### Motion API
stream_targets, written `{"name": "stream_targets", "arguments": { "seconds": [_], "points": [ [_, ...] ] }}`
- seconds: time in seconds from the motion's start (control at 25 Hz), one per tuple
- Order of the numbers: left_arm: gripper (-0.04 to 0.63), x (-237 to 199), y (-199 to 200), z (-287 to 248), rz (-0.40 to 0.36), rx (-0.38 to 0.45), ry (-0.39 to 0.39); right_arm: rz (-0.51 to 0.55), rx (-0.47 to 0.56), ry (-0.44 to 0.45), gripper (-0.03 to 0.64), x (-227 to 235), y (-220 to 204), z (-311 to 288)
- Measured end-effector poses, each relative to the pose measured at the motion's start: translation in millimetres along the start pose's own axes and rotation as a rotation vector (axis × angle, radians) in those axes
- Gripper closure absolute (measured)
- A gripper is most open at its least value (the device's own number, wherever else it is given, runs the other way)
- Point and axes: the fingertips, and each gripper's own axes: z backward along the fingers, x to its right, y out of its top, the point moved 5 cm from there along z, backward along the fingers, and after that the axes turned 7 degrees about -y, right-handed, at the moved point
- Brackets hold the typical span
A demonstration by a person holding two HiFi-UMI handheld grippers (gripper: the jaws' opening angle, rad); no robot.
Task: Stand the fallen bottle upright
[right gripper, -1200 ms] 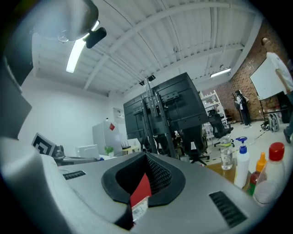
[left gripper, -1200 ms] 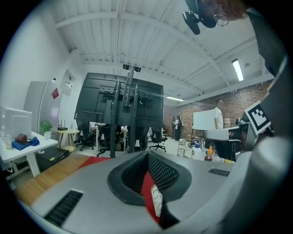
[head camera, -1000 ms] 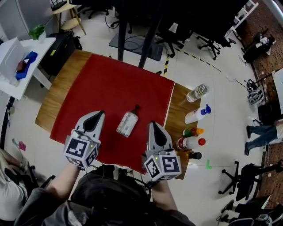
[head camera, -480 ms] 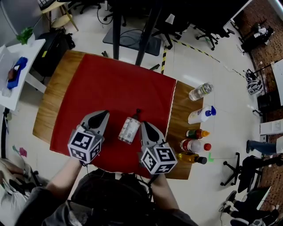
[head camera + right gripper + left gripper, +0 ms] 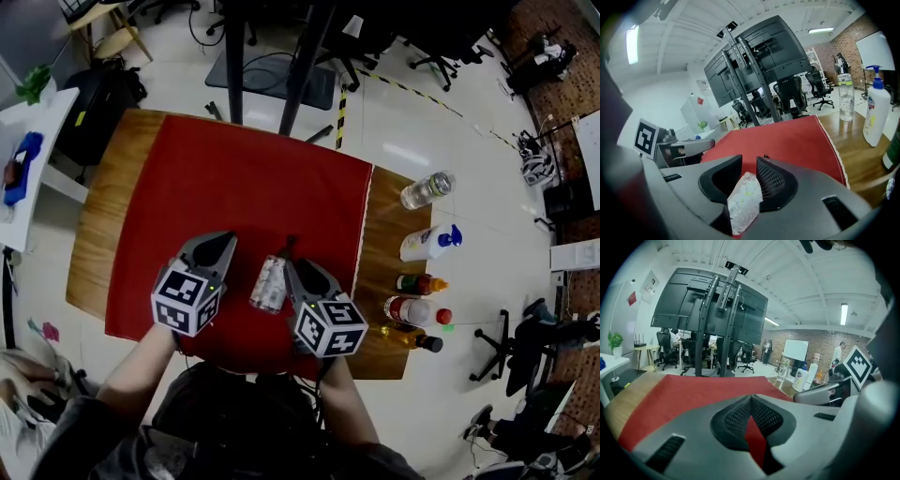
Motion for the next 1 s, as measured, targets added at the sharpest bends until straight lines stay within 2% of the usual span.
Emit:
{"name": "stream_targets", "arguments": {
  "seconds": [0.32, 0.56, 0.84, 1.0],
  "points": [
    [0.555, -16, -10, -35, 0.017, -0.095, -0.032, -0.004, -0.146, -0.036, 0.499, 23, -6, -31],
    [0.555, -28, -25, -49, 0.070, -0.196, -0.042, 0.016, -0.264, 0.005, 0.494, 25, -7, -58],
    [0.555, -31, -33, -64, 0.084, -0.244, -0.061, 0.034, -0.389, -0.009, 0.485, 38, -12, -79],
    [0.555, -34, -37, -73, 0.097, -0.293, -0.070, -0.055, -0.464, 0.037, 0.479, 39, -15, -89]
  ]
}}
